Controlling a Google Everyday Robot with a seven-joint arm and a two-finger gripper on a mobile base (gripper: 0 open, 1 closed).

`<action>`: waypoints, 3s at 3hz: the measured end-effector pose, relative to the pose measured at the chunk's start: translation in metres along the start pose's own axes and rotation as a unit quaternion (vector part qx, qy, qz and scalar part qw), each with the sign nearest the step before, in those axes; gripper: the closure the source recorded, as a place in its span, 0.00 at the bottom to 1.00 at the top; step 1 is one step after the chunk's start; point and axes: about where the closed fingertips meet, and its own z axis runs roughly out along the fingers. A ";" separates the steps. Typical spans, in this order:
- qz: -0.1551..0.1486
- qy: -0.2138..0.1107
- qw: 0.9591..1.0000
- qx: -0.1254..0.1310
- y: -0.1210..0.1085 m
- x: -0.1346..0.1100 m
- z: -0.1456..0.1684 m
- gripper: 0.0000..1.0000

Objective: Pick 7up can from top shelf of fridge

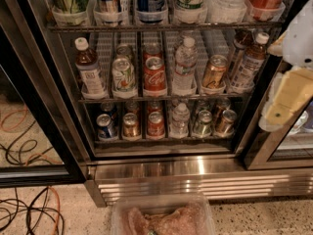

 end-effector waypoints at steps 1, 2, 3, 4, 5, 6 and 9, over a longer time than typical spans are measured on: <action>0.068 0.008 0.998 -0.006 -0.007 0.000 0.005 0.00; 0.098 0.017 0.995 -0.017 -0.008 -0.001 0.011 0.00; 0.105 0.013 0.994 -0.016 -0.009 -0.002 0.012 0.00; 0.169 -0.024 0.985 -0.011 -0.015 -0.012 0.020 0.00; 0.250 -0.048 0.967 0.017 -0.025 -0.018 0.027 0.00; 0.333 -0.058 0.940 0.037 -0.030 -0.021 0.028 0.00; 0.400 -0.087 0.911 0.042 -0.036 -0.036 0.027 0.00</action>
Offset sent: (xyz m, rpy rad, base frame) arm 0.0092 -0.0020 -0.0164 0.0386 0.1380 -0.2608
